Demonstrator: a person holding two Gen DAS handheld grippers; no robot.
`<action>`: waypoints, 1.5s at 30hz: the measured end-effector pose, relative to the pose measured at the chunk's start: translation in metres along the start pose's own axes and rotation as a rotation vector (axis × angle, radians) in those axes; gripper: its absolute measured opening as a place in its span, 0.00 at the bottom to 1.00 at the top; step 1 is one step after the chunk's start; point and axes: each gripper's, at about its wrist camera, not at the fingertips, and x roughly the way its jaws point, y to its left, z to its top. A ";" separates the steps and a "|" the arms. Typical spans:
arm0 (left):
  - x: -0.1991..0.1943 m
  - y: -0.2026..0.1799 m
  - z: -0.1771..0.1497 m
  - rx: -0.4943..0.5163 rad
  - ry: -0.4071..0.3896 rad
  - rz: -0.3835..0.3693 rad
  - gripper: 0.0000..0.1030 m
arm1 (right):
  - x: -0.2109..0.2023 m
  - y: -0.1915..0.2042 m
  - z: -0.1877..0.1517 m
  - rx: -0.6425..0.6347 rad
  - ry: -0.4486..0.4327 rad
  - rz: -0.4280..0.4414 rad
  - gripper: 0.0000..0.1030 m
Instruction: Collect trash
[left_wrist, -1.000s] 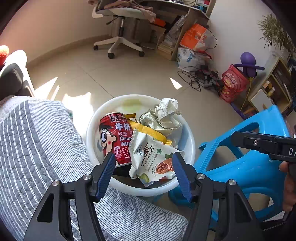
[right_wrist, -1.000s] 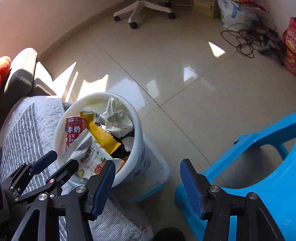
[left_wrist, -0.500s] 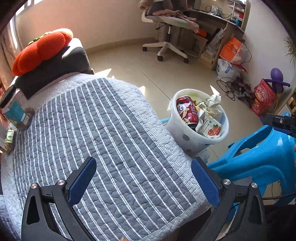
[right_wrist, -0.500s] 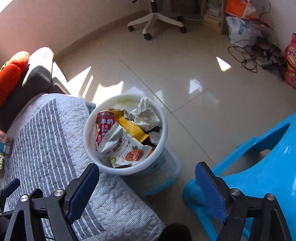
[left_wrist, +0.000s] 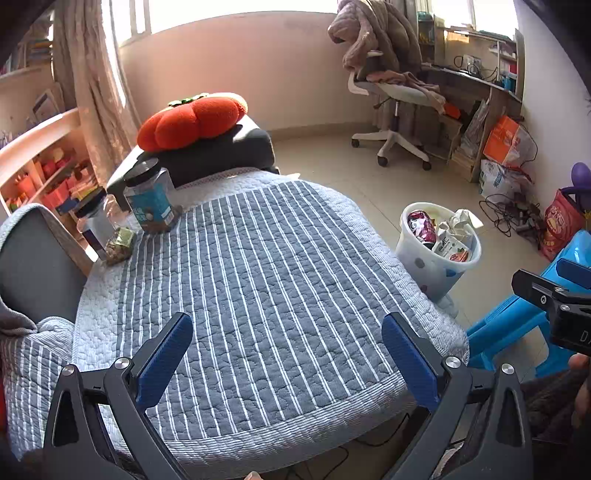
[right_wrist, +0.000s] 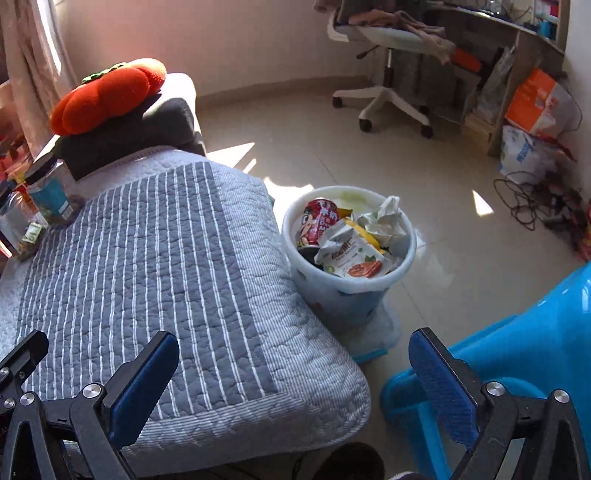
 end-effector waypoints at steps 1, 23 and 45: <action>-0.003 0.005 -0.005 -0.022 -0.005 0.002 1.00 | -0.002 0.006 -0.006 -0.016 -0.015 -0.003 0.99; -0.012 0.031 -0.030 -0.089 -0.010 0.053 1.00 | 0.018 0.036 -0.029 -0.107 0.037 0.023 0.99; -0.015 0.031 -0.030 -0.091 -0.021 0.064 1.00 | 0.019 0.035 -0.029 -0.096 0.045 0.024 0.99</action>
